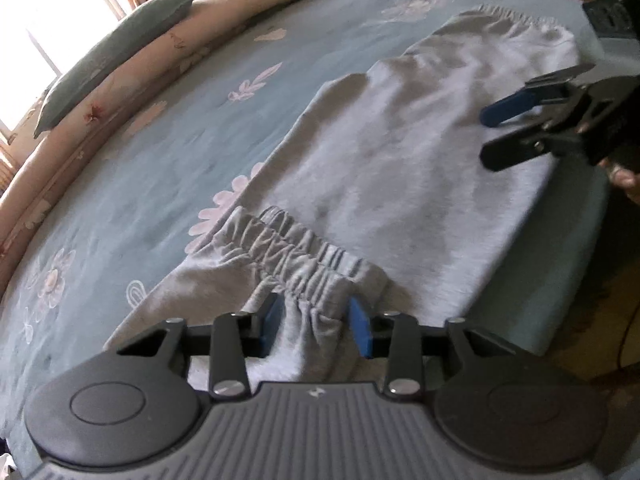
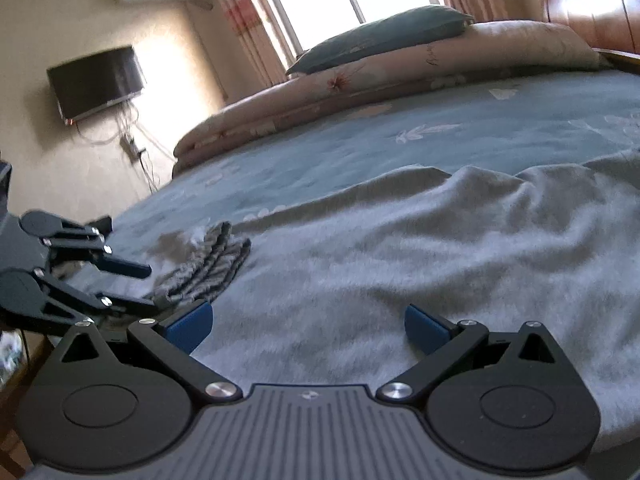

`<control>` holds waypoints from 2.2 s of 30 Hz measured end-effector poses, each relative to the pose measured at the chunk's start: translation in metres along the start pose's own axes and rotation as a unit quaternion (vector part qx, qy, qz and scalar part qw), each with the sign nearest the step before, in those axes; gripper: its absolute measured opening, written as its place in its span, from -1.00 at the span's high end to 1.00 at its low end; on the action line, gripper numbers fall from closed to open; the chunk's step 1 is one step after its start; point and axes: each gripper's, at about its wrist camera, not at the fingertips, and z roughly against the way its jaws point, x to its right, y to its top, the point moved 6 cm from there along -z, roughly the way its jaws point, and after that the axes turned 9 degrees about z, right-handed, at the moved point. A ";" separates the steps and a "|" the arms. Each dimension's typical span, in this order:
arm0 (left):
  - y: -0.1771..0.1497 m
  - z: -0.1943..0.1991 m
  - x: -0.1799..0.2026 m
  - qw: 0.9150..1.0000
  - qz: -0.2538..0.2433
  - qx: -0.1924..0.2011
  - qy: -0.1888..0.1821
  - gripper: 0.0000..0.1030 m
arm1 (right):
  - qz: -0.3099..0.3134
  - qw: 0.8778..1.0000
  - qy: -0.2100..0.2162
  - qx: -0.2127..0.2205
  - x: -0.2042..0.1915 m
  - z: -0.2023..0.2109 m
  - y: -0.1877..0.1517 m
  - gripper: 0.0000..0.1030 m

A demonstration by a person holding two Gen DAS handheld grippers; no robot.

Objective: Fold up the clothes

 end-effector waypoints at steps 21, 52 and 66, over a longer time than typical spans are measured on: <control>0.000 0.011 0.020 1.000 -0.026 -0.012 -0.007 0.87 | 0.038 0.999 -0.018 -0.003 -0.007 -0.005 -0.004 -1.00; 0.014 0.003 -0.064 0.990 0.142 -0.016 0.016 0.13 | 0.046 0.999 -0.023 -0.008 -0.008 -0.007 -0.005 -1.00; 0.018 -0.039 -0.106 0.939 0.334 -0.046 -0.074 0.09 | 0.043 0.999 -0.020 -0.010 -0.008 -0.007 -0.004 -1.00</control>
